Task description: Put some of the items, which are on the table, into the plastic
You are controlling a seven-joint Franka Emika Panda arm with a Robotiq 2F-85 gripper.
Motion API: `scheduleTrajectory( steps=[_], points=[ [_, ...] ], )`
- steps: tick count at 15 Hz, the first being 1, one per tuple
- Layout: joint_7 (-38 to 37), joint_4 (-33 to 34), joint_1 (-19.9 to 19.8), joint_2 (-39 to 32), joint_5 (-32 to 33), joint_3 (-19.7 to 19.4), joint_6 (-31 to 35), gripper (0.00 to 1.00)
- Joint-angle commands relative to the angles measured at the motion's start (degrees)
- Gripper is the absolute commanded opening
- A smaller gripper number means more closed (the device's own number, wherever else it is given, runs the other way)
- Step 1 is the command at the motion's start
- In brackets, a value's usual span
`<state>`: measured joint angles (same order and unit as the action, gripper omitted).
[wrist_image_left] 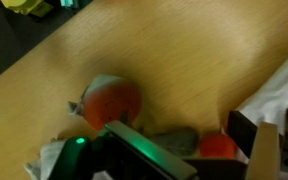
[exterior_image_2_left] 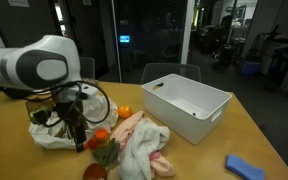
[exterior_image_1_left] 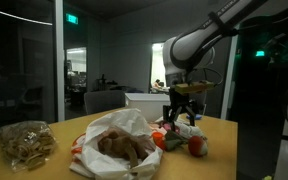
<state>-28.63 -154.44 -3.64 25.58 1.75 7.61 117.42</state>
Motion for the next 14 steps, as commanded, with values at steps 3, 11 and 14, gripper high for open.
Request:
scheduleTrajectory(
  steps=[3, 11, 14],
  points=[
    [-6.38, -3.48, -4.84, -7.23, 5.26, -1.22, 1.31, 1.0],
    [-18.86, -3.98, -5.78, -18.25, 19.67, -3.0, 16.14, 0.66],
    [-22.34, -3.78, -5.25, -18.18, 24.32, -3.72, 15.73, 0.42]
  ],
)
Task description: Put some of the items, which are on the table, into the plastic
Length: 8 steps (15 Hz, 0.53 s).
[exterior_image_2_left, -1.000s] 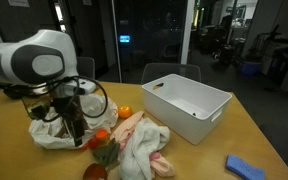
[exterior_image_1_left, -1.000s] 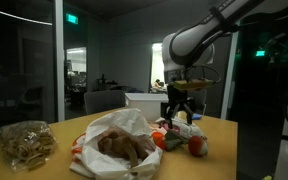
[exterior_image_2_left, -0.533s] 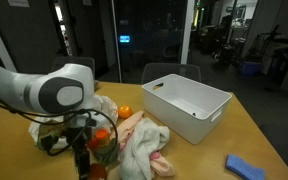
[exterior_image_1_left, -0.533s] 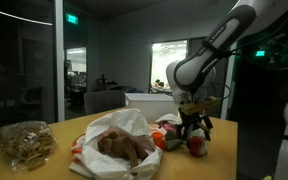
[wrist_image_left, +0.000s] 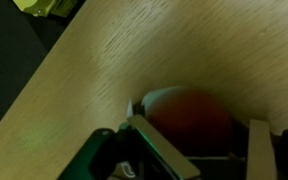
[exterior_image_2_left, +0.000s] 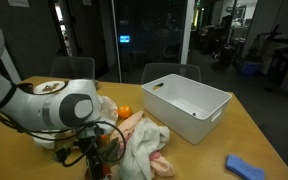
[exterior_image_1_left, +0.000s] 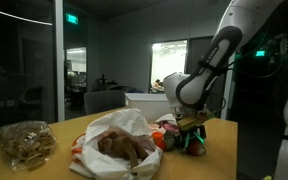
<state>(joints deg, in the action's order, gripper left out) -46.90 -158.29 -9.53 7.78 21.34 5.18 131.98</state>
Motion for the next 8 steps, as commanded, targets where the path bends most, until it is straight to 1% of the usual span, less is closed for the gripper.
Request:
scheduleTrajectory(
  steps=[1, 2, 3, 4, 6, 7, 8],
  points=[
    [-5.12, 0.12, 0.69, 0.13, 6.11, -1.36, 0.64, 0.34],
    [-6.37, 0.17, 0.68, 1.49, 8.36, -1.3, -0.4, 0.28],
    [-6.83, 0.28, 0.79, 3.08, 9.57, -1.42, -1.52, 0.19],
    [-6.85, 0.44, 0.91, 5.12, 10.04, -1.65, -2.21, 0.13],
    [-4.65, 0.81, 1.13, 8.56, 8.81, -2.25, -2.04, 0.08],
    [-2.59, 1.03, 1.44, 10.45, 6.9, -2.6, -1.25, 0.11],
    [-1.72, 0.46, 1.67, 13.12, 5.8, -2.74, -0.17, 0.08]
  ],
)
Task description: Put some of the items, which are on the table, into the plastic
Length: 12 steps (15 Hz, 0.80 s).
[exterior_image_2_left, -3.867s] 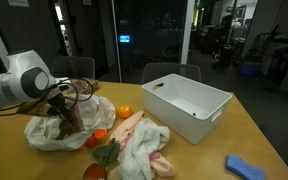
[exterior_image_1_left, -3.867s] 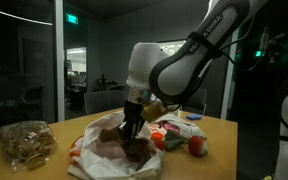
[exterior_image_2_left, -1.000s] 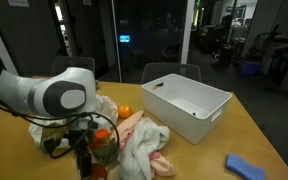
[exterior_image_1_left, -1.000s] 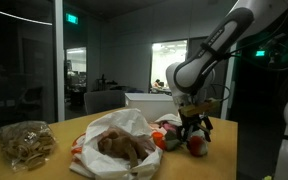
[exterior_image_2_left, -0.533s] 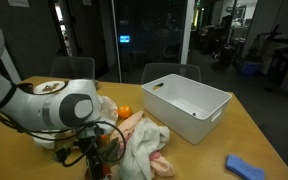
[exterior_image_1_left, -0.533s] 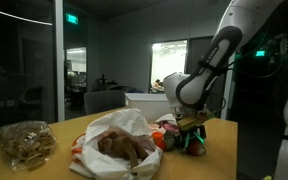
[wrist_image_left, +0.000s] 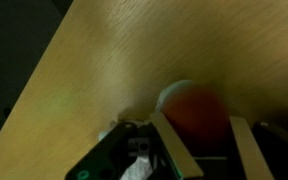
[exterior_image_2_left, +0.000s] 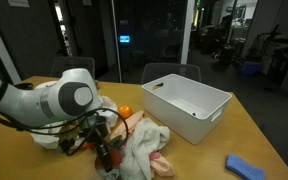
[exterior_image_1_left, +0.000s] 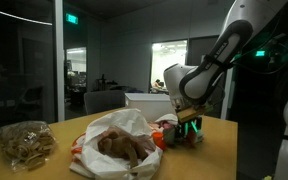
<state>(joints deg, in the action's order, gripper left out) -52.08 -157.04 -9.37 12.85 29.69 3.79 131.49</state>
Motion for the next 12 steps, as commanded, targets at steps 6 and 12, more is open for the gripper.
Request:
scheduleTrajectory(
  steps=[6, 12],
  points=[
    [10.34, 0.99, 6.43, 18.62, -15.02, 0.22, 3.98, 0.09],
    [25.12, 3.52, 16.31, 18.62, -31.72, 2.12, 3.79, 0.08]
  ],
)
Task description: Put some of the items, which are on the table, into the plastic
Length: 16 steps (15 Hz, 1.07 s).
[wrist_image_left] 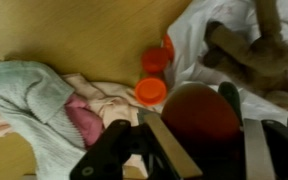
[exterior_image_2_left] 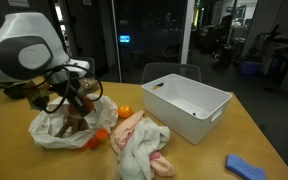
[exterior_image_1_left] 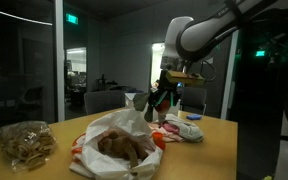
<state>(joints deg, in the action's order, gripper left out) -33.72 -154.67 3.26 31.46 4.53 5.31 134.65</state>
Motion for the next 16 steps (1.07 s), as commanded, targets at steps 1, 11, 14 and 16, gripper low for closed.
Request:
scheduleTrajectory(
  steps=[1, 11, 14, 16],
  points=[
    [9.69, 1.57, 4.99, -0.27, -8.93, 0.58, -0.39, 0.09],
    [23.66, 8.23, 8.7, -14.84, -9.61, 5.54, -10.04, 0.08],
    [21.62, 12.31, 8.32, -19.78, -3.54, 8.35, -9.55, 0.09],
    [20.61, 15.41, 7.74, -23.23, 0.74, 8.82, -9.92, 0.09]
  ],
)
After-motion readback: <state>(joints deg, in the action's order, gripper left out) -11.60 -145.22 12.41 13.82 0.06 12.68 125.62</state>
